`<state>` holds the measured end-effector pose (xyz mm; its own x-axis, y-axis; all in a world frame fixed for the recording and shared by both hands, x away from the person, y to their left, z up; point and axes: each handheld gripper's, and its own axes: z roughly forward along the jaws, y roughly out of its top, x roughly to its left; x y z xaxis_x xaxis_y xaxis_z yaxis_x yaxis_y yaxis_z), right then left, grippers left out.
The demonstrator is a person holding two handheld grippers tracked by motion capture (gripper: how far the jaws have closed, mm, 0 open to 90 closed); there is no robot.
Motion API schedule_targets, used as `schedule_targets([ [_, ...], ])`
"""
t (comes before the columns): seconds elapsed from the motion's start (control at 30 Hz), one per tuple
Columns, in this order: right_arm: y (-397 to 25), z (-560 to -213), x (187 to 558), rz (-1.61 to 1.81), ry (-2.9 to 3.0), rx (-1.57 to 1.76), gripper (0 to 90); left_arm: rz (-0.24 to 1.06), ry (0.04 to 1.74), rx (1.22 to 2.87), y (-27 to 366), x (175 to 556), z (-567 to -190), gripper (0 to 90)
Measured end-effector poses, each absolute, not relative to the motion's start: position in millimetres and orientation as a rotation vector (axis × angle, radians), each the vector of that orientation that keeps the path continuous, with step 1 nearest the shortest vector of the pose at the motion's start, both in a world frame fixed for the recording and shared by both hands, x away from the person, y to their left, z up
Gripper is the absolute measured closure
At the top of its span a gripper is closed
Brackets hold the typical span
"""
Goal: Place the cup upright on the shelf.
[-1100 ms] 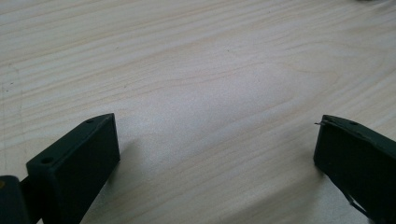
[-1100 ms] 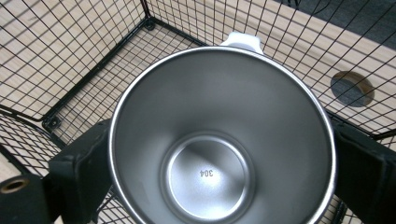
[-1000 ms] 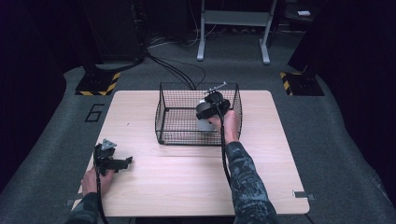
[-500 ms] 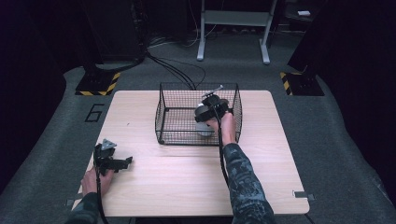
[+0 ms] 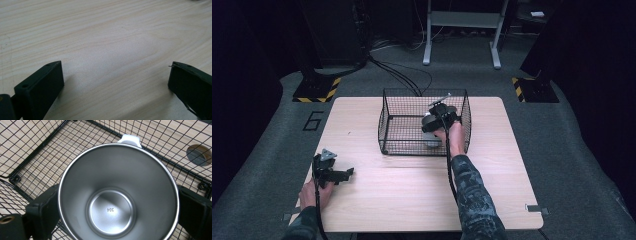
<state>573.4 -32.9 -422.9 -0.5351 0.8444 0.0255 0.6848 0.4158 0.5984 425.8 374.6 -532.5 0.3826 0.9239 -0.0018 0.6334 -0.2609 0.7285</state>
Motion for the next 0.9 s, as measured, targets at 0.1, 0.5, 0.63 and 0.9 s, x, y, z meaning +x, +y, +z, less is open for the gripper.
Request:
schedule_targets([
  [0.1, -34, -423, 573, 0.811, 2.394, 1.348, 5.4, 0.574, 1.335, 1.995, 375, 426, -533, 0.3],
  [0.5, -40, -421, 569, 0.870, 2.399, 1.385, 1.3, 0.571, 1.334, 1.998, 375, 426, -532, 0.3],
  [0.63, -41, -415, 566, 0.895, 2.384, 1.374, 0.0, 0.574, 1.335, 1.994, 375, 426, -533, 0.3],
  [0.9, -44, -396, 553, 0.949, 2.363, 1.308, 0.0, 0.574, 1.334, 1.996, 375, 426, -533, 0.3],
])
